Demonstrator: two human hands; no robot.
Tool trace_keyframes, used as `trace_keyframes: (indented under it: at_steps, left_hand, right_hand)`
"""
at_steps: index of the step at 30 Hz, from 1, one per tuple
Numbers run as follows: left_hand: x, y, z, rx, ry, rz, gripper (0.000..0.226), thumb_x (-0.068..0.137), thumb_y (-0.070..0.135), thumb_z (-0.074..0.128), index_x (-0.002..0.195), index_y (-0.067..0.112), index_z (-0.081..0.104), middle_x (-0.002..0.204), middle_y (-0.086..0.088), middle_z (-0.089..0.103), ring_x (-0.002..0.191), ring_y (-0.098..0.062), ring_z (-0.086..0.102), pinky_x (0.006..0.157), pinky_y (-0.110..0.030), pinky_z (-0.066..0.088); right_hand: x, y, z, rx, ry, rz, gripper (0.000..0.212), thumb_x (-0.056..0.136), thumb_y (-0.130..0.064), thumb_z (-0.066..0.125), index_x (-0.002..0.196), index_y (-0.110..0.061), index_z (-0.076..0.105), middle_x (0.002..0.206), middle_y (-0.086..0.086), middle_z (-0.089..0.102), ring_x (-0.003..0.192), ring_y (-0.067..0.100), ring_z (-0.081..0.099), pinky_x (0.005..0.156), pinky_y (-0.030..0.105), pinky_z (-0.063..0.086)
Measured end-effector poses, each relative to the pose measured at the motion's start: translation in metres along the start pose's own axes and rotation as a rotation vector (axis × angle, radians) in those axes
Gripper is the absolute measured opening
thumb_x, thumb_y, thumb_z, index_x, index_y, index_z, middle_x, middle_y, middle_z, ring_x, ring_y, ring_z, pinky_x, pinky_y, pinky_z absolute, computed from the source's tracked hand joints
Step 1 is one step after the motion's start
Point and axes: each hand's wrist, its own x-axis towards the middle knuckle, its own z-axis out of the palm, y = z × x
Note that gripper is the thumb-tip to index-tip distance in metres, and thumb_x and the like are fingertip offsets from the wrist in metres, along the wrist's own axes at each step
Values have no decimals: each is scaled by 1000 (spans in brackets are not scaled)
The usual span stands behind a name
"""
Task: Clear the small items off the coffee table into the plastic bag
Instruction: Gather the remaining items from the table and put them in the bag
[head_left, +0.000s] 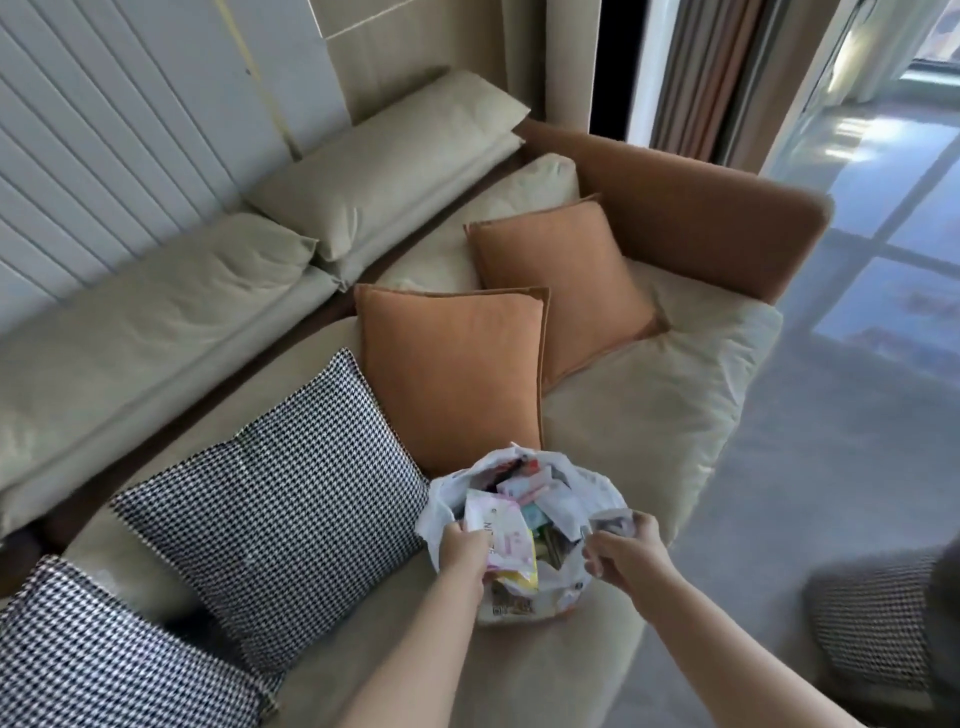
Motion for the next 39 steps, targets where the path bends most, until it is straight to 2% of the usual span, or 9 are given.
trace_keyframes:
  at_steps: [7, 12, 16, 20, 22, 25, 34, 36, 39]
  left_hand:
    - [70, 13, 26, 147, -47, -42, 42, 87, 2, 50, 128, 8, 51, 113, -14, 64, 98, -30, 64, 84, -38, 55]
    - [105, 2, 30, 195, -82, -63, 46, 84, 1, 53, 129, 9, 51, 116, -11, 63, 98, -26, 63, 74, -30, 53]
    - [120, -7, 27, 250, -122, -90, 43, 83, 1, 55, 124, 9, 56, 118, -11, 63, 105, -28, 61, 89, -36, 53]
    - [125, -5, 21, 316, -143, -93, 20, 84, 3, 57, 85, 23, 56, 92, -4, 56, 91, -25, 57, 79, -30, 46]
    - [123, 0, 19, 420, -141, -55, 27, 86, 7, 58, 105, 25, 55, 106, -4, 58, 94, -22, 60, 77, -27, 46]
    - [120, 13, 22, 616, -124, 84, 39, 90, 10, 54, 127, 20, 53, 126, -3, 57, 97, -15, 58, 75, -23, 44]
    - [158, 47, 29, 1063, 83, 669, 29, 93, 15, 50, 120, 24, 60, 119, 5, 60, 109, -16, 52, 88, -29, 45]
    - [172, 38, 26, 1186, 129, 689, 31, 92, 20, 54, 122, 26, 57, 123, 7, 58, 114, -16, 50, 91, -28, 42]
    - [183, 22, 23, 1182, 122, 512, 42, 92, 28, 57, 133, 22, 48, 129, 2, 54, 112, -19, 55, 84, -31, 46]
  right_hand:
    - [63, -10, 40, -63, 61, 62, 59, 74, 13, 49, 118, -24, 36, 75, 9, 53, 54, 19, 48, 50, 28, 43]
    - [96, 6, 68, -213, 40, 116, 69, 84, 6, 54, 143, -17, 27, 102, 12, 57, 61, 17, 53, 44, 24, 47]
    - [105, 16, 80, -244, 62, 168, 64, 89, -7, 55, 145, -21, 26, 85, 8, 57, 47, 14, 47, 33, 16, 39]
    - [107, 9, 81, -309, 76, 174, 62, 87, -17, 62, 142, -20, 32, 78, 7, 57, 59, 17, 52, 55, 33, 53]
    - [108, 0, 77, -383, 74, 136, 58, 86, -16, 61, 139, -16, 36, 90, 7, 59, 73, 21, 57, 71, 40, 56]
    - [111, -16, 68, -541, 71, 22, 51, 88, -16, 58, 136, -13, 40, 121, 9, 56, 82, 20, 57, 58, 26, 48]
    - [141, -19, 35, -1091, 234, -264, 42, 91, -25, 54, 133, -25, 48, 138, -5, 50, 134, 19, 34, 103, 35, 34]
    - [149, -8, 32, -1118, 216, -220, 52, 91, -27, 55, 141, -27, 38, 147, -6, 39, 139, 21, 26, 106, 37, 34]
    - [155, 8, 29, -911, 158, -136, 70, 88, -15, 59, 148, -22, 23, 149, 4, 33, 124, 23, 46, 91, 31, 45]
